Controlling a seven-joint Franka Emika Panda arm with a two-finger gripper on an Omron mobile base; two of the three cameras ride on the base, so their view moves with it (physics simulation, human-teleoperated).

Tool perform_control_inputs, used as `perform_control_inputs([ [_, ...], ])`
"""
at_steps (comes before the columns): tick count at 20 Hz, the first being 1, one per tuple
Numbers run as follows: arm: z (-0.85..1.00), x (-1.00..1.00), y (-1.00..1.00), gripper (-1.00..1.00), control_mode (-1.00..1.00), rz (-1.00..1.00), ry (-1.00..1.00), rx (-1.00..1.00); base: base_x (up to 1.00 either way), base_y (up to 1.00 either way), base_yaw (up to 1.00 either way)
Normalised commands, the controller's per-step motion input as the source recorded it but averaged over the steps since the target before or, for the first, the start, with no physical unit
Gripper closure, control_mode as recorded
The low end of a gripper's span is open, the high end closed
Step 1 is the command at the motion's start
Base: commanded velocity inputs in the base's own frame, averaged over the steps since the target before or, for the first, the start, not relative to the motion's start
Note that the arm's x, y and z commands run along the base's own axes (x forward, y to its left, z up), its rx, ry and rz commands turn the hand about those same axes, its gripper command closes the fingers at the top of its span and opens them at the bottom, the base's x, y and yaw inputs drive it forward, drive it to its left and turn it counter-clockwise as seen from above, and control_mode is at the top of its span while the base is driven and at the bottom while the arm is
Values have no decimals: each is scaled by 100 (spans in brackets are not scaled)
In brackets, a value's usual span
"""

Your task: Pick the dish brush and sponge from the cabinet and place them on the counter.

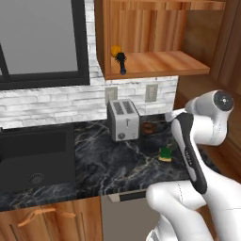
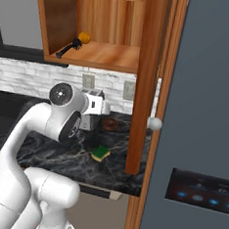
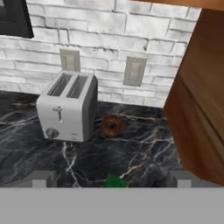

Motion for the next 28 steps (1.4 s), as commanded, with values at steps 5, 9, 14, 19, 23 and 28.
perform_control_inputs([
  [5, 45, -36, 1, -100, -100, -6, 1, 2, 0, 0, 0],
  [9, 39, -25, 7, -100, -100, 0, 0, 6, 0, 0, 0],
  [14, 36, -18, 17, -100, -100, 0, 0, 7, 0, 0, 0],
  [19, 39, -6, 29, -100, -100, -4, 0, 4, 0, 0, 0],
  [23, 49, -8, 12, -100, -100, -1, 0, 6, 0, 0, 0],
  [28, 53, -14, 1, -100, -100, 0, -2, 7, 0, 0, 0],
])
